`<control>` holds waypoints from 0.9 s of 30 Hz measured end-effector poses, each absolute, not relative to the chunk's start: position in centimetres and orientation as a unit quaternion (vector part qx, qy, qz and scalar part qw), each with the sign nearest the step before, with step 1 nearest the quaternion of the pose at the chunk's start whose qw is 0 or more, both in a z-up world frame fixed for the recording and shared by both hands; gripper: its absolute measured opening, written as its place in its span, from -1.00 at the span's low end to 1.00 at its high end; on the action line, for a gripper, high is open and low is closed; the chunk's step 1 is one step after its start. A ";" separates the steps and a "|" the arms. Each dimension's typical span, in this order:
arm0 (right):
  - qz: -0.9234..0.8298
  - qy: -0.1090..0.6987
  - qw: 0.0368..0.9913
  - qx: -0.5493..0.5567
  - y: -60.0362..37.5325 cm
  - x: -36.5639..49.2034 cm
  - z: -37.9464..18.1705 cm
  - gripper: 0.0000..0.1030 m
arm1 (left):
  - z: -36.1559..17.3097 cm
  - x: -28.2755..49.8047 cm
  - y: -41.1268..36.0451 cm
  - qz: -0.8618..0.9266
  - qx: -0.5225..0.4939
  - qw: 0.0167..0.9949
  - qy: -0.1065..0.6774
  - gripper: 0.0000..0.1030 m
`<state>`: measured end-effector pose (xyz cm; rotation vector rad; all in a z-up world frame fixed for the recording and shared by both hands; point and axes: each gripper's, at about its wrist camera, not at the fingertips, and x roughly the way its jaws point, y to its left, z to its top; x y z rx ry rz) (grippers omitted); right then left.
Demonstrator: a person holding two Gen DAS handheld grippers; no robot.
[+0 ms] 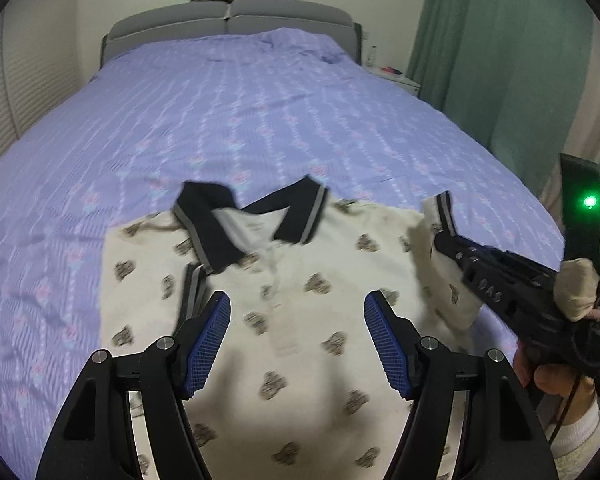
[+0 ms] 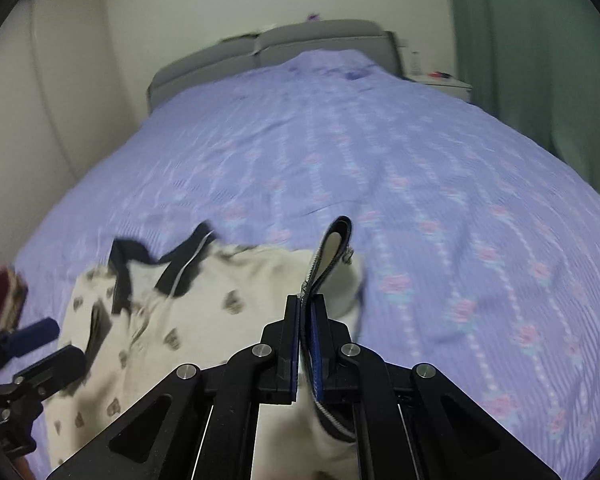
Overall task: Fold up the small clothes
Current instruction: 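Fold the held sleeve over the shirt body and open the right tool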
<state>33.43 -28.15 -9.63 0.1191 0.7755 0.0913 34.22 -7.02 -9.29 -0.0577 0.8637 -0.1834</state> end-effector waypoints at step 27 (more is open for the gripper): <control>0.183 0.356 0.916 0.032 -21.6 22.8 -5.3 0.15 | -7.0 26.8 1.7 -0.056 -0.036 0.920 0.386 0.40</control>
